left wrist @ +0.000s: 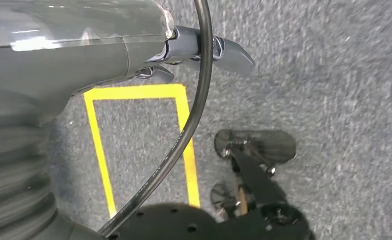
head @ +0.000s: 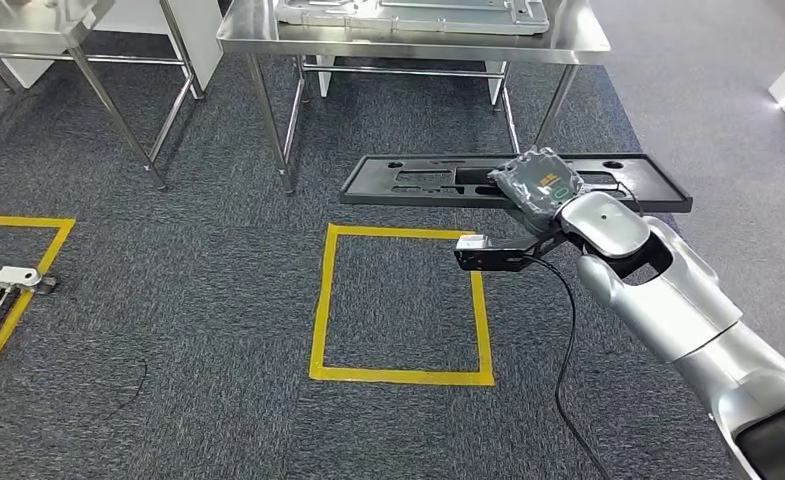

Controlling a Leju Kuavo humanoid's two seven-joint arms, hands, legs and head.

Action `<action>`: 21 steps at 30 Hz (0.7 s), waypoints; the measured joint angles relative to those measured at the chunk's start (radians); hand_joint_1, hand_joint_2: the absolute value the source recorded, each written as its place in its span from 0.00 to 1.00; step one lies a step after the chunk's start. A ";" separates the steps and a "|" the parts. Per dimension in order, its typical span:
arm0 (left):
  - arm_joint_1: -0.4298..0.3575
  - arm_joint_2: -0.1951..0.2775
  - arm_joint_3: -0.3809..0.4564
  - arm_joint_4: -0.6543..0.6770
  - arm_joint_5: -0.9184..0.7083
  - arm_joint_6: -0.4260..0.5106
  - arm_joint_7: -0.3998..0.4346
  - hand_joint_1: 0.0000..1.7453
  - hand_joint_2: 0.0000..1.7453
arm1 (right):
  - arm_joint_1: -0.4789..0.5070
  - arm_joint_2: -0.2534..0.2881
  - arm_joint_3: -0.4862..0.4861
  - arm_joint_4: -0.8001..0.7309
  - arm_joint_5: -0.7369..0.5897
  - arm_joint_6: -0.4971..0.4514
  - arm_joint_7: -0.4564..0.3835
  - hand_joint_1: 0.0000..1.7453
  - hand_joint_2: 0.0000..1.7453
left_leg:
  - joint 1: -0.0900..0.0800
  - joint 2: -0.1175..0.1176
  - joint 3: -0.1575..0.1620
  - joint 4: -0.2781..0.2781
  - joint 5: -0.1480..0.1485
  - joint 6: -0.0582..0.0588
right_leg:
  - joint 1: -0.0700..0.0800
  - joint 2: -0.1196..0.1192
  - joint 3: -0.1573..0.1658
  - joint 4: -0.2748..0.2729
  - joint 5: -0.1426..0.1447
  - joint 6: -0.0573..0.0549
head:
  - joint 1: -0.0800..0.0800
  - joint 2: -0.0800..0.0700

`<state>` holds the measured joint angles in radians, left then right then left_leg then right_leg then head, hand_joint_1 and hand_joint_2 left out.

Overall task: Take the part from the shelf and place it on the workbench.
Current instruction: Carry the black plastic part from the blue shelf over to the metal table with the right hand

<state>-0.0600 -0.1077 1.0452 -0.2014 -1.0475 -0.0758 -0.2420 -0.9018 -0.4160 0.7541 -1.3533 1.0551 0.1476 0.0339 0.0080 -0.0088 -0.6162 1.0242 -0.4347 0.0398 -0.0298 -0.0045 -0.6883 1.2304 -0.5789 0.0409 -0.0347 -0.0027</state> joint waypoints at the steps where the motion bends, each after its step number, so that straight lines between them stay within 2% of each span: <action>1: 0.000 0.000 0.000 0.000 0.000 0.000 -0.001 0.00 1.00 | -0.004 0.000 0.002 0.000 -0.001 0.004 0.000 1.00 1.00 | -0.003 -0.001 0.003 0.000 -0.003 0.003 | 0.002 0.000 -0.034 0.056 -0.014 -0.002 | 0.000 0.000; 2: 0.000 0.000 0.000 0.000 0.000 0.000 -0.001 0.00 1.00 | -0.006 0.001 0.005 0.000 -0.002 0.007 0.000 1.00 1.00 | -0.007 -0.002 0.007 0.000 -0.006 0.006 | 0.005 0.000 -0.054 0.081 -0.009 -0.004 | 0.000 0.000; 3: 0.000 0.000 0.000 0.000 0.000 0.000 -0.001 0.00 1.00 | -0.007 0.001 0.008 0.000 -0.003 0.009 0.000 1.00 1.00 | -0.010 -0.004 0.012 0.000 -0.009 0.008 | 0.007 0.000 -0.054 0.067 0.017 -0.008 | 0.000 0.000; 5: 0.000 0.000 0.000 0.000 0.000 0.000 -0.002 0.00 1.00 | -0.014 0.003 0.012 0.001 -0.004 0.012 0.001 1.00 1.00 | -0.016 -0.008 0.023 0.001 -0.017 0.008 | 0.013 0.001 -0.008 -0.054 0.099 -0.023 | 0.000 0.000; 6: 0.000 0.000 0.000 0.000 -0.001 -0.001 -0.003 0.00 1.00 | -0.020 0.004 0.013 0.000 -0.005 0.012 0.002 1.00 1.00 | -0.020 -0.009 0.025 0.004 -0.022 0.006 | 0.018 0.001 0.019 -0.118 0.127 -0.032 | 0.000 0.000; 7: -0.001 0.000 0.000 0.000 -0.001 -0.001 -0.004 0.00 1.00 | -0.026 0.006 0.014 0.000 -0.008 0.012 0.004 1.00 1.00 | -0.021 -0.010 0.024 0.005 -0.024 0.004 | 0.022 0.002 0.037 -0.164 0.143 -0.038 | 0.000 0.000; 9: -0.001 -0.001 0.000 0.000 -0.003 -0.001 -0.005 0.00 1.00 | -0.037 0.007 0.015 0.000 -0.015 0.013 0.008 1.00 1.00 | -0.020 -0.010 0.020 0.005 -0.027 -0.004 | 0.029 0.003 0.049 -0.194 0.141 -0.045 | 0.000 0.000; 12: -0.001 0.002 0.000 -0.001 -0.003 0.002 -0.007 0.00 1.00 | -0.045 0.010 0.015 -0.001 -0.020 0.013 0.011 1.00 1.00 | -0.022 -0.008 0.019 0.022 -0.043 -0.021 | 0.018 0.001 0.067 -0.213 0.140 -0.053 | -0.001 0.000; 14: -0.001 0.003 0.000 -0.001 -0.004 0.003 -0.008 0.00 1.00 | -0.052 0.013 0.016 -0.001 -0.023 0.013 0.014 1.00 1.00 | -0.016 -0.005 -0.024 0.112 -0.086 -0.035 | 0.012 -0.002 0.081 -0.221 0.137 -0.060 | -0.001 0.000; 16: 0.000 0.003 0.000 -0.001 -0.004 0.003 -0.008 0.00 1.00 | -0.056 0.014 0.019 -0.001 -0.025 0.013 0.016 1.00 1.00 | -0.004 -0.002 -0.095 0.236 -0.129 -0.048 | 0.010 -0.003 0.087 -0.220 0.130 -0.062 | -0.001 0.000; 17: 0.001 0.004 0.000 -0.001 -0.005 0.003 -0.008 0.00 1.00 | -0.056 0.015 0.022 0.000 -0.027 0.013 0.017 1.00 1.00 | 0.001 -0.001 -0.117 0.268 -0.128 -0.053 | 0.009 -0.003 0.091 -0.219 0.126 -0.060 | -0.001 0.000; 18: 0.002 0.004 0.000 -0.001 -0.007 0.003 -0.008 0.00 1.00 | -0.055 0.015 0.025 0.000 -0.029 0.013 0.017 1.00 1.00 | 0.006 0.001 -0.122 0.263 -0.109 -0.058 | 0.007 -0.002 0.095 -0.217 0.121 -0.057 | -0.001 0.000; 19: 0.002 0.005 0.000 -0.001 -0.008 0.003 -0.008 0.00 1.00 | -0.055 0.015 0.028 0.001 -0.030 0.013 0.017 1.00 1.00 | 0.009 0.002 -0.107 0.218 -0.071 -0.061 | 0.004 -0.001 0.101 -0.215 0.116 -0.053 | -0.001 0.000; 20: 0.002 0.005 0.000 -0.001 -0.008 0.003 -0.008 0.00 1.00 | -0.055 0.015 0.030 0.001 -0.031 0.013 0.017 1.00 1.00 | 0.012 0.004 -0.079 0.148 -0.030 -0.063 | 0.002 -0.001 0.107 -0.212 0.109 -0.048 | -0.001 0.000; 21: 0.002 0.005 0.000 -0.001 -0.008 0.003 -0.008 0.00 1.00 | -0.056 0.015 0.032 0.001 -0.032 0.013 0.018 1.00 1.00 | 0.012 0.004 -0.051 0.085 -0.002 -0.063 | 0.001 0.000 0.111 -0.210 0.103 -0.042 | -0.001 0.000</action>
<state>-0.0581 -0.1026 1.0452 -0.2026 -1.0559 -0.0726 -0.2498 -0.9580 -0.4009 0.7856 -1.3523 1.0232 0.1603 0.0514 0.0202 -0.0047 -0.6668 1.1096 -0.4368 -0.0234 -0.0291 -0.0050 -0.5778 1.0206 -0.4755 -0.0016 -0.0359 -0.0027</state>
